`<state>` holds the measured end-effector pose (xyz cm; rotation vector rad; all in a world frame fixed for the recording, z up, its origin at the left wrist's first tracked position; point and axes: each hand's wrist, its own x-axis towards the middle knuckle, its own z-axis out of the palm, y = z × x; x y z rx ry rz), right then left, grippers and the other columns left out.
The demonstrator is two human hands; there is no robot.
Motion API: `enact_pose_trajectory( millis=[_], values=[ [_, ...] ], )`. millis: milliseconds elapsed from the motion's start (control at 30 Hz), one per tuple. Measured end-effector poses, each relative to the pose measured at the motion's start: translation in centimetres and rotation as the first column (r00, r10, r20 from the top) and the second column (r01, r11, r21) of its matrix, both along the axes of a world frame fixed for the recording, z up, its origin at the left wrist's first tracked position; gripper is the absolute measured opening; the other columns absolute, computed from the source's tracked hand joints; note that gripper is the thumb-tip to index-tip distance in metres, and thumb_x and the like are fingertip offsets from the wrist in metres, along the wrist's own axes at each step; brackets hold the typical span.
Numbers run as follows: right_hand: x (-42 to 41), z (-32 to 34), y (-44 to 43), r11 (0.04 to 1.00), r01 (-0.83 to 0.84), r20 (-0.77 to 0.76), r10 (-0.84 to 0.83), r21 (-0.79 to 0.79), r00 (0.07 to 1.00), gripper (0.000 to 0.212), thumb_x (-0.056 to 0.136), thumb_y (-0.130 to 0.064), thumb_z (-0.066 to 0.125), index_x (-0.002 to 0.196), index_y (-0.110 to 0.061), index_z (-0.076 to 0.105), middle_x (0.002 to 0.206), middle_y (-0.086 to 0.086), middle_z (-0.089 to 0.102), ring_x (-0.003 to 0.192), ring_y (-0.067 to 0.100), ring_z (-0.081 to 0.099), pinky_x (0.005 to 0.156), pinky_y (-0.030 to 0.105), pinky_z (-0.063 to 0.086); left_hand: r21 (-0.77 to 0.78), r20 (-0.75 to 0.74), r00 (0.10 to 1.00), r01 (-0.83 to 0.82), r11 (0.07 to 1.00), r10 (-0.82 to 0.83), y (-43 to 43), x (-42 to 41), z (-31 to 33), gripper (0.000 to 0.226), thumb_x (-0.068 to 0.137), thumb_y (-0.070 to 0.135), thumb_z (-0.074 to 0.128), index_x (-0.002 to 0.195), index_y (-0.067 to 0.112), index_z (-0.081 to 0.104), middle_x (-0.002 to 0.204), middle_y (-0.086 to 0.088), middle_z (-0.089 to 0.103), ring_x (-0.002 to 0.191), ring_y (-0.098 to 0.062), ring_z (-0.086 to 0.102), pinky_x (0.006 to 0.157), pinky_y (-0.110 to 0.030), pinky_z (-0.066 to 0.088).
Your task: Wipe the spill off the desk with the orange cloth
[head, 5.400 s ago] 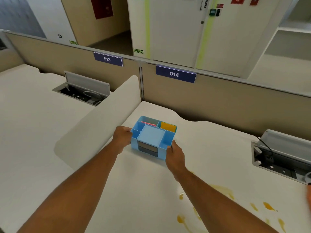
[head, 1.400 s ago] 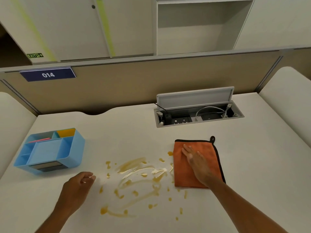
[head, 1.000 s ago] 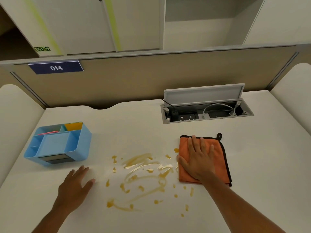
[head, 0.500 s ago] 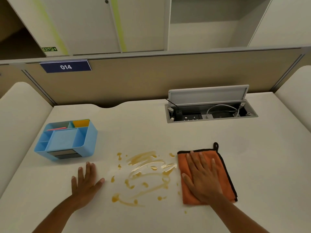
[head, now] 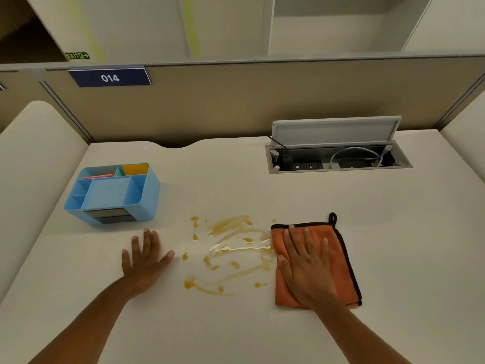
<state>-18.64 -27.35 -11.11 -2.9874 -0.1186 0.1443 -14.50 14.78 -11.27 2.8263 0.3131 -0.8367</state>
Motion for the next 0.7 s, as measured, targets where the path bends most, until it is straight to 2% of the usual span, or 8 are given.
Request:
enact_pose_trajectory(
  millis=[133, 333, 533, 633, 700],
  values=[
    [-1.6, -0.3, -1.7, 0.999, 0.035, -0.015, -0.035, -0.011, 0.999, 0.066, 0.103, -0.057, 0.007, 0.163, -0.031, 0.003, 0.172, -0.009, -0.002, 0.159, 0.022, -0.005, 0.125, 0.061, 0.002, -0.022, -0.010, 1.000, -0.004, 1.000, 0.004, -0.1, 0.0, 0.4, 0.082, 0.102, 0.064, 0.016, 0.160, 0.022, -0.022, 0.169, -0.002, -0.030, 0.157, -0.029, -0.025, 0.125, -0.054, -0.013],
    [4.0, 0.2, -1.5, 0.989, 0.147, -0.024, -0.147, -0.008, 0.989, 0.065, 0.103, -0.054, 0.003, 0.162, -0.029, -0.007, 0.172, -0.007, -0.009, 0.158, 0.025, -0.013, 0.125, 0.061, -0.003, -0.038, 0.012, 0.999, -0.038, 0.999, 0.038, 0.1, 0.2, -0.1, 0.077, 0.102, 0.061, 0.014, 0.162, 0.022, -0.015, 0.171, -0.002, -0.023, 0.158, -0.029, -0.019, 0.128, -0.054, -0.007],
    [5.8, 1.1, 3.6, 0.998, 0.017, -0.026, -0.015, 0.065, 1.000, 0.064, 0.103, -0.051, 0.008, 0.163, -0.029, -0.002, 0.172, -0.008, -0.004, 0.158, 0.026, -0.012, 0.125, 0.059, -0.004, -0.023, 0.010, 1.000, -0.015, 1.000, 0.015, 0.1, 0.3, -0.2, 0.075, 0.104, 0.058, 0.015, 0.162, 0.021, -0.016, 0.171, -0.003, -0.024, 0.158, -0.030, -0.021, 0.126, -0.054, -0.008],
    [3.2, 0.7, 5.4, 0.995, -0.060, -0.010, 0.061, 0.078, 0.998, 0.062, 0.105, -0.050, 0.013, 0.163, -0.030, 0.000, 0.171, -0.010, -0.003, 0.158, 0.024, -0.011, 0.126, 0.058, -0.002, -0.024, 0.010, 1.000, -0.030, 0.999, 0.030, 0.5, 0.3, -0.5, 0.076, 0.103, 0.059, 0.014, 0.162, 0.021, -0.015, 0.170, -0.005, -0.024, 0.158, -0.032, -0.021, 0.126, -0.055, -0.006],
    [0.6, 0.2, 5.0, 0.995, -0.074, 0.012, 0.074, 0.062, 0.997, 0.062, 0.105, -0.049, 0.015, 0.163, -0.031, 0.004, 0.171, -0.011, -0.001, 0.159, 0.022, -0.007, 0.126, 0.057, 0.001, 0.005, 0.017, 0.999, -0.030, 1.000, 0.030, 0.8, 0.2, -0.9, 0.080, 0.098, 0.065, 0.006, 0.163, 0.021, -0.012, 0.170, -0.007, -0.026, 0.157, -0.035, -0.022, 0.125, -0.057, -0.006]
  ],
)
